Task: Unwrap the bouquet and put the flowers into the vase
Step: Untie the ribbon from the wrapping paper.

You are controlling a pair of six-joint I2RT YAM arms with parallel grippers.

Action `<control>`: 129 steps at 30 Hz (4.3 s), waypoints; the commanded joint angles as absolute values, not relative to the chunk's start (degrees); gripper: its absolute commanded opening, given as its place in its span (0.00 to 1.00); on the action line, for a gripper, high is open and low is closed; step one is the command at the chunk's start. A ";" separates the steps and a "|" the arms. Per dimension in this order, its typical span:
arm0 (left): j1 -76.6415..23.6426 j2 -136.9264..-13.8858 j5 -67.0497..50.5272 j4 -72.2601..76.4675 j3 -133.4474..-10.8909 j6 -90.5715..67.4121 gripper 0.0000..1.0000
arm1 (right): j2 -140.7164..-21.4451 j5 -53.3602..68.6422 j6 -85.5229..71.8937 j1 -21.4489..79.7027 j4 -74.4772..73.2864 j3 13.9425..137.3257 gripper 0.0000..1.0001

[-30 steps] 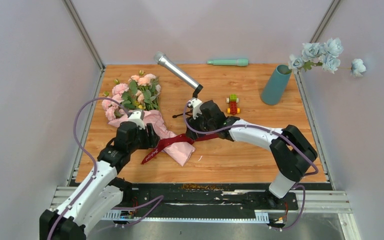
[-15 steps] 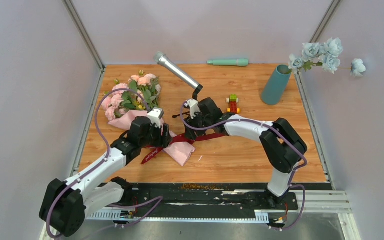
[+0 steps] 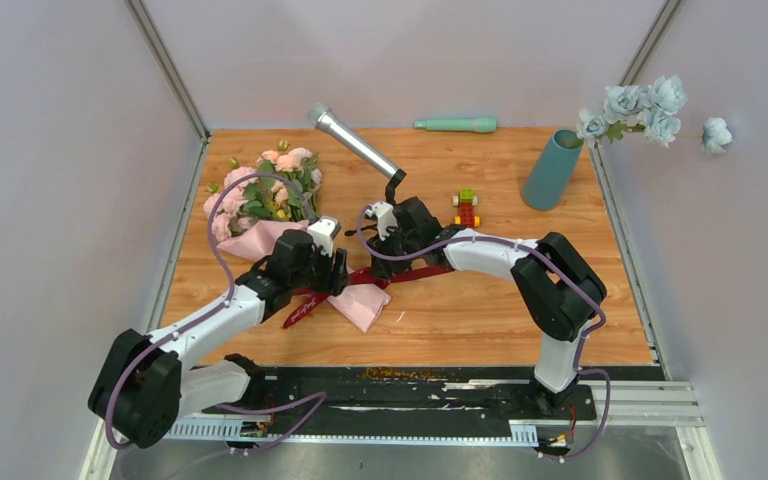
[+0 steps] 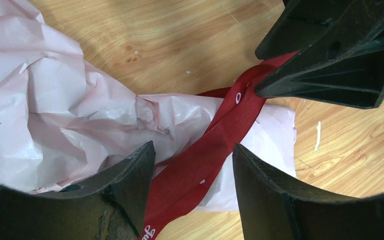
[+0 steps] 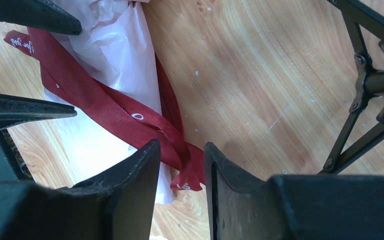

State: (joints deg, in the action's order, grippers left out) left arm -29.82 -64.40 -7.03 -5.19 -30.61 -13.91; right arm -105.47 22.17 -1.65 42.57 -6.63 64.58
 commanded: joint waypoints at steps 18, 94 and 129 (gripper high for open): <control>-32.37 -64.11 -4.68 -4.04 -30.66 -12.73 0.34 | -105.48 23.13 -1.24 42.36 -4.84 66.58 0.30; -12.94 -35.27 4.78 -21.79 -31.03 -31.04 0.69 | -84.64 6.64 -15.67 38.73 -3.06 43.75 0.46; -41.47 -75.64 11.76 -10.70 -43.77 -14.24 0.74 | -97.73 13.56 -15.83 37.43 -3.52 51.59 0.41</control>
State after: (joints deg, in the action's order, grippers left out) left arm -40.95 -73.93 7.86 -12.34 -41.12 -16.75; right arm -96.55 12.60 -15.79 37.67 -4.05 49.58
